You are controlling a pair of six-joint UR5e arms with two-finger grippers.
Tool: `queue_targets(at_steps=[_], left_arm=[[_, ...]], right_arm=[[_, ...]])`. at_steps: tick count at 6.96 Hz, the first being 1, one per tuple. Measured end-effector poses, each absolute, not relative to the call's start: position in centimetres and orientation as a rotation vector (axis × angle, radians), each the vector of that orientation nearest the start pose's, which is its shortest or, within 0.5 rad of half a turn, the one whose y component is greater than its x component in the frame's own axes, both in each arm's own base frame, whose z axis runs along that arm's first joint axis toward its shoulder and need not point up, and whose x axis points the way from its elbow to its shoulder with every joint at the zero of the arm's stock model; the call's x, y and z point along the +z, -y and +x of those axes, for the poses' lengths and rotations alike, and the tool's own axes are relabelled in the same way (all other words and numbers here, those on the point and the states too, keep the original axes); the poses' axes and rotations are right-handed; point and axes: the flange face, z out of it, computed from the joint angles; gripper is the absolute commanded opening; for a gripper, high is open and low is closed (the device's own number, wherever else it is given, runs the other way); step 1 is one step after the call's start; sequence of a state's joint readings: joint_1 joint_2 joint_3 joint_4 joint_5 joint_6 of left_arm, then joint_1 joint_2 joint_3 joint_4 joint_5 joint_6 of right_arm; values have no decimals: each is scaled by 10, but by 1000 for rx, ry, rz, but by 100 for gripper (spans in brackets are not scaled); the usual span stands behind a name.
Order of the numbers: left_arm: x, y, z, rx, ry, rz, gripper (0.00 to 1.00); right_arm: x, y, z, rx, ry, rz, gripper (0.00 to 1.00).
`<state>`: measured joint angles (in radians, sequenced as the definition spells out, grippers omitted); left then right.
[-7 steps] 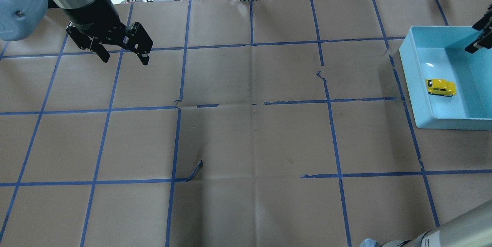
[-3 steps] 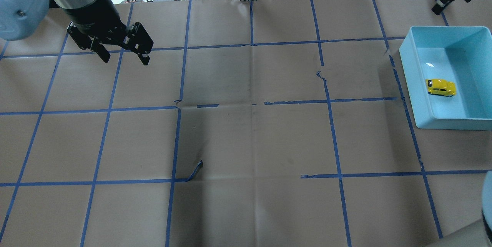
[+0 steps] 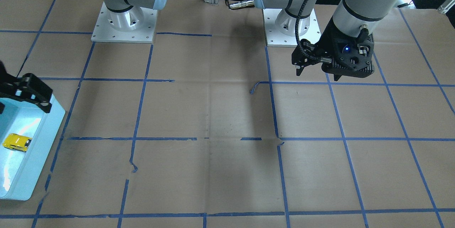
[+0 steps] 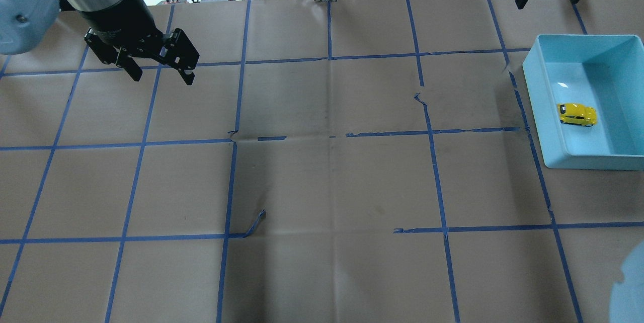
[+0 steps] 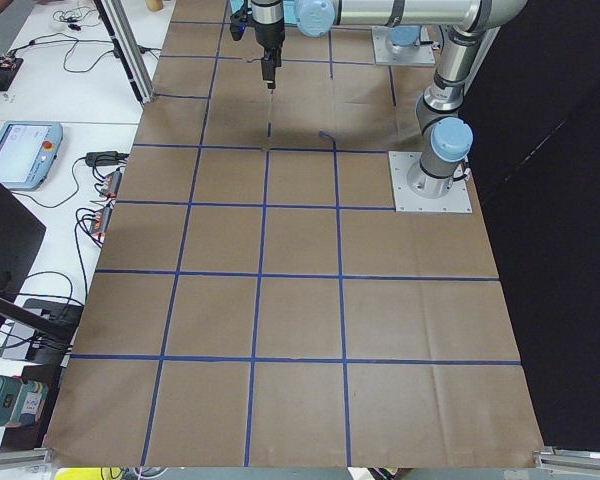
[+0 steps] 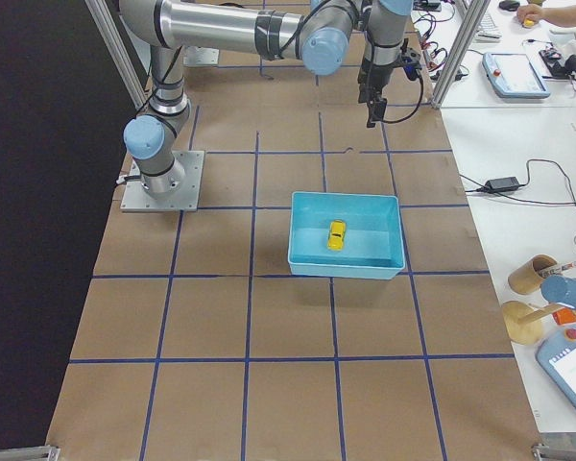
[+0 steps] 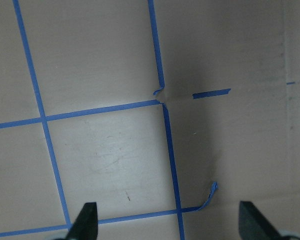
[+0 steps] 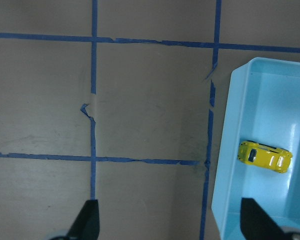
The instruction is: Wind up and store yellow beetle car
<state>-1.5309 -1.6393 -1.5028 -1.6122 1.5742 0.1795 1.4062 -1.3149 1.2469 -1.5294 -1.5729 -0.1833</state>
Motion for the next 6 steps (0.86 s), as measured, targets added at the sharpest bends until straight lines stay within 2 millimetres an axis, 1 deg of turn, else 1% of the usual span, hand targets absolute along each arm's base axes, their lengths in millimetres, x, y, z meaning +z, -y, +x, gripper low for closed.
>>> queue_targets(at_steps=[1, 2, 3, 4, 6], left_arm=[[483, 521, -112, 64, -3135, 219, 100], [483, 521, -112, 63, -3135, 219, 100], [483, 521, -112, 63, -3136, 219, 100], [483, 521, -113, 65, -3136, 220, 100], [482, 522, -113, 70, -3136, 221, 100]], right_arm=[[500, 602, 83, -20, -3148, 22, 96], [495, 587, 124, 4, -3149, 49, 95], [488, 574, 144, 28, -3150, 55, 95], [479, 561, 151, 52, -3151, 56, 95], [470, 529, 152, 76, -3150, 48, 99]])
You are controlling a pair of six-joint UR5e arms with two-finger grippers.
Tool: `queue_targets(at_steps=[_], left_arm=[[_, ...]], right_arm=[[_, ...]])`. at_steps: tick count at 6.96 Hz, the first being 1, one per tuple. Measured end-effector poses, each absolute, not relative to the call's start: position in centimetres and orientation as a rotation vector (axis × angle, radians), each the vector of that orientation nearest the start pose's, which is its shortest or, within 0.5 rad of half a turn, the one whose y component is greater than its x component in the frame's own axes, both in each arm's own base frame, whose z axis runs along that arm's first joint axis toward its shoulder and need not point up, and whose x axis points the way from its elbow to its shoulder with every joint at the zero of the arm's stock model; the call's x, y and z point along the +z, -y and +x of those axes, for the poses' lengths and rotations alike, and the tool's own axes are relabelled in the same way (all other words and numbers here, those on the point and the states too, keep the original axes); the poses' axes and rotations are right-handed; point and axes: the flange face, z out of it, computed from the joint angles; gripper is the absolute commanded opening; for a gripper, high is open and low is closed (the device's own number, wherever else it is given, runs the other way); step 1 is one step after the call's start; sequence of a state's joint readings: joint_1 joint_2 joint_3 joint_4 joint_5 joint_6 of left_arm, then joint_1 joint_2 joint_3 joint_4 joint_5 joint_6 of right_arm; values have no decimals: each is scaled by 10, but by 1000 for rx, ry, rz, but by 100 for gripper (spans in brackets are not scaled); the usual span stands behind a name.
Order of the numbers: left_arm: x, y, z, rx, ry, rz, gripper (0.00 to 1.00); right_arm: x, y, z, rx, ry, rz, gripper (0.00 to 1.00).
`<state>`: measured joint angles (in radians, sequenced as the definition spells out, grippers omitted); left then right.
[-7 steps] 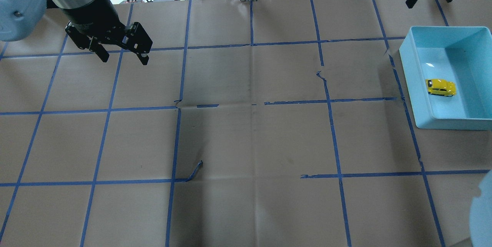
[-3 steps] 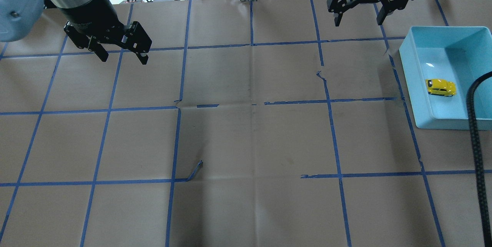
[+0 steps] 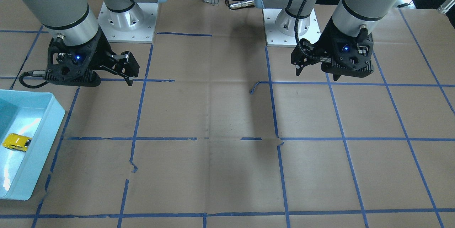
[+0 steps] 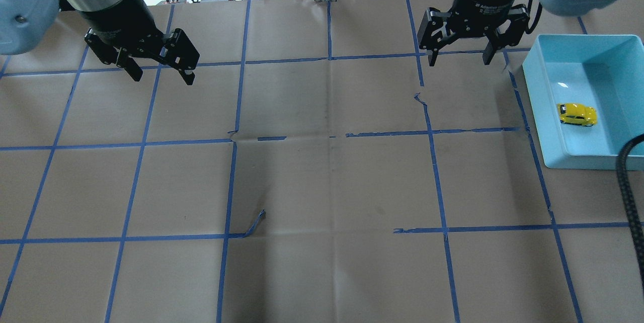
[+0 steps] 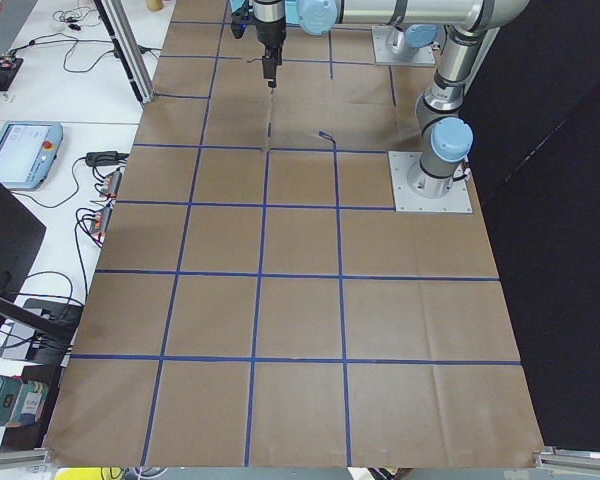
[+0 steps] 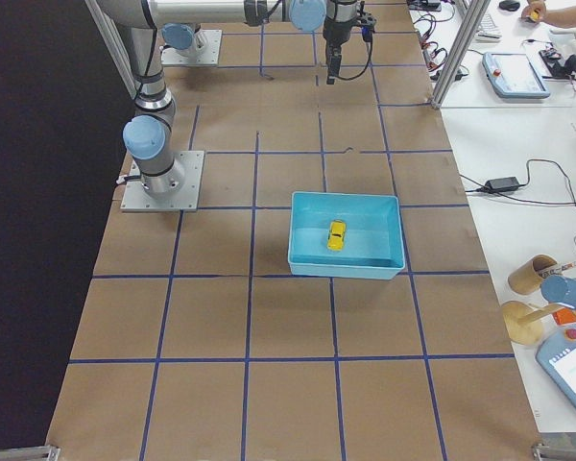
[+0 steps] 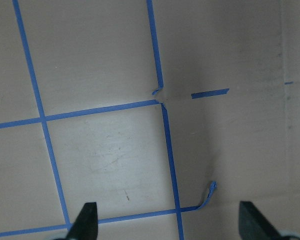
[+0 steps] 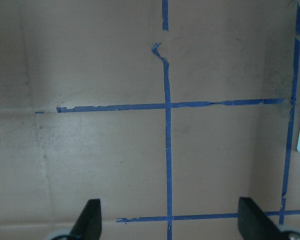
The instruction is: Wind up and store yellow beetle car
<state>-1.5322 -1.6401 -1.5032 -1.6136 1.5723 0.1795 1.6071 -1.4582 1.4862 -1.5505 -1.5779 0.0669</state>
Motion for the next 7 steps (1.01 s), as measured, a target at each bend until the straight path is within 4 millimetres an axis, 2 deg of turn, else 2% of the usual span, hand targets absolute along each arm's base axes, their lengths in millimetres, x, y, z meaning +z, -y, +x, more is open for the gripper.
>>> queue_targets(at_steps=[1, 2, 7], left_arm=[[482, 522, -113, 71, -3136, 221, 100], [481, 523, -113, 72, -3136, 222, 100], [480, 524, -113, 75, -3138, 222, 100]], right_arm=[[470, 517, 151, 48, -3150, 42, 99], [471, 514, 148, 7, -3150, 33, 100], [482, 508, 145, -49, -3169, 17, 100]])
